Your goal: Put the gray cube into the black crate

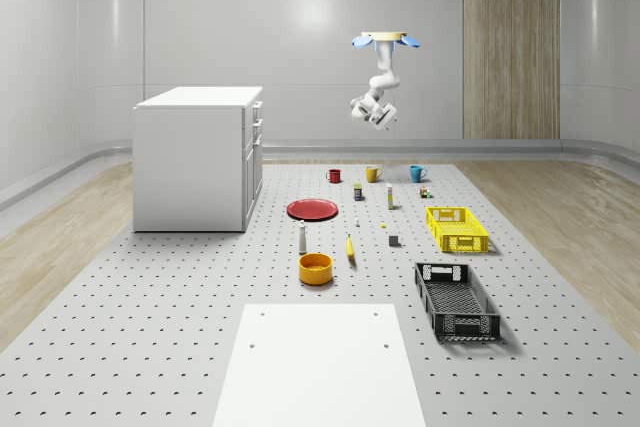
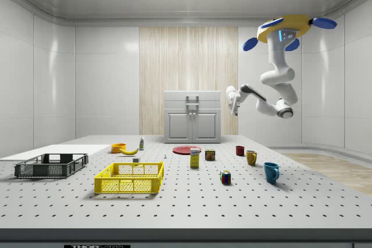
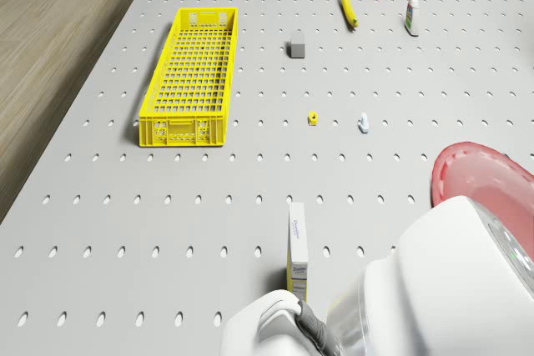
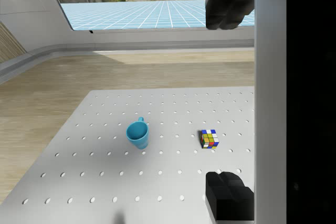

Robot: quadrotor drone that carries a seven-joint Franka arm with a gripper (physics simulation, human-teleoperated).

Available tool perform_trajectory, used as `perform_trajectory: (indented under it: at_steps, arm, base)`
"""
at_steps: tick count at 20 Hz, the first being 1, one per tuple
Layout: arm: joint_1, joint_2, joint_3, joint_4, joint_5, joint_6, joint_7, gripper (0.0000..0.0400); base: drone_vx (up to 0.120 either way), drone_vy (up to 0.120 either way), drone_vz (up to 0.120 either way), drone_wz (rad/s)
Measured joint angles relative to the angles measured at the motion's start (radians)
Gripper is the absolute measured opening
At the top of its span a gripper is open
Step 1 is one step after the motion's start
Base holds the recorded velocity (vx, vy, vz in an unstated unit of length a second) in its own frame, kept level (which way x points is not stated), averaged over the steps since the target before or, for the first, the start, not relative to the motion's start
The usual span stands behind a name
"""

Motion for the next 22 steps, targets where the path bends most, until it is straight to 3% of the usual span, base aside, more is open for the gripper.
perform_trajectory:
  at_steps: [5, 9, 14, 22]
  arm:
    - [-0.237, -0.061, 0.136, -0.100, -0.235, -0.109, 0.166, 0.0400]
    - [-0.351, -0.102, 0.192, -0.123, -0.303, -0.158, 0.241, 0.0400]
    - [-0.427, -0.141, 0.230, -0.131, -0.328, -0.177, 0.292, 0.0400]
    - [-0.479, -0.191, 0.260, -0.131, -0.322, -0.162, 0.330, 0.0400]
  base:
    - [0.120, 0.000, 0.000, 0.000]
    - [0.120, 0.000, 0.000, 0.000]
    - [0.120, 0.000, 0.000, 0.000]
    - [0.120, 0.000, 0.000, 0.000]
